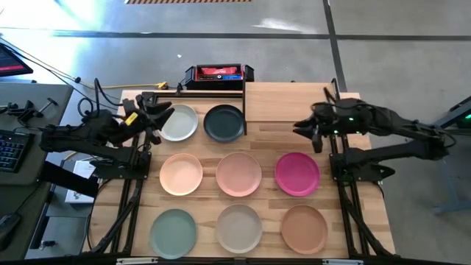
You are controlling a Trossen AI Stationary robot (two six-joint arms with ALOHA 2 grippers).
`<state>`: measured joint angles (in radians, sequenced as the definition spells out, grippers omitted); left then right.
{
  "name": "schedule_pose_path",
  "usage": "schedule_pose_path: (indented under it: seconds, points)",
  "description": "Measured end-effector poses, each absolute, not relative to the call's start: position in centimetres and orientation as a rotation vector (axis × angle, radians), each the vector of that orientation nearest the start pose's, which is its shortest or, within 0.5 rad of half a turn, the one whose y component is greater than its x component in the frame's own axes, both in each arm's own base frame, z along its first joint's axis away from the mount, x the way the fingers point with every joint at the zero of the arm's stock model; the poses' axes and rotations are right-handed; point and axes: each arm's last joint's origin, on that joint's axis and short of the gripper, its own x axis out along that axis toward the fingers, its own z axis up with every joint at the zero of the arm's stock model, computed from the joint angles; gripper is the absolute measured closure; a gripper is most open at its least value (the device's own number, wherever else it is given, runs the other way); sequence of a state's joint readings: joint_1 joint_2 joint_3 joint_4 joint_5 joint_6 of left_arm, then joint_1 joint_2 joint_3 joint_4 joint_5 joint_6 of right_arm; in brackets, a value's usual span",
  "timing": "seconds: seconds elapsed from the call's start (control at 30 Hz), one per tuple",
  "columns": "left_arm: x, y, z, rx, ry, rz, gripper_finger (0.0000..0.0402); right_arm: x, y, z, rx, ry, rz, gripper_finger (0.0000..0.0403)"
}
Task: Place and stack plates onto a shelf
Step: Put the pink plate onto the shelf
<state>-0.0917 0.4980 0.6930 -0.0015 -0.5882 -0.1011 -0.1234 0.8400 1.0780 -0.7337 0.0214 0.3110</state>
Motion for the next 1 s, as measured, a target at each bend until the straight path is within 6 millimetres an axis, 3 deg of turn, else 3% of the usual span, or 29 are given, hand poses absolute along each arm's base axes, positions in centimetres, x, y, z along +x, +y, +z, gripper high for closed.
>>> schedule_pose_path:
  seconds: [0.3, 1.0]
  points:
    - [10.8, 0.6, 35.0, -0.153, -0.172, 0.487, 0.0284, 17.8, -2.2, 35.7, 0.409, 0.631, -0.25, 0.0304]
    - [10.9, 0.6, 34.7, -0.169, -0.15, 0.487, 0.0284, 20.6, -2.0, 31.2, 0.56, 1.043, -0.237, 0.0304]
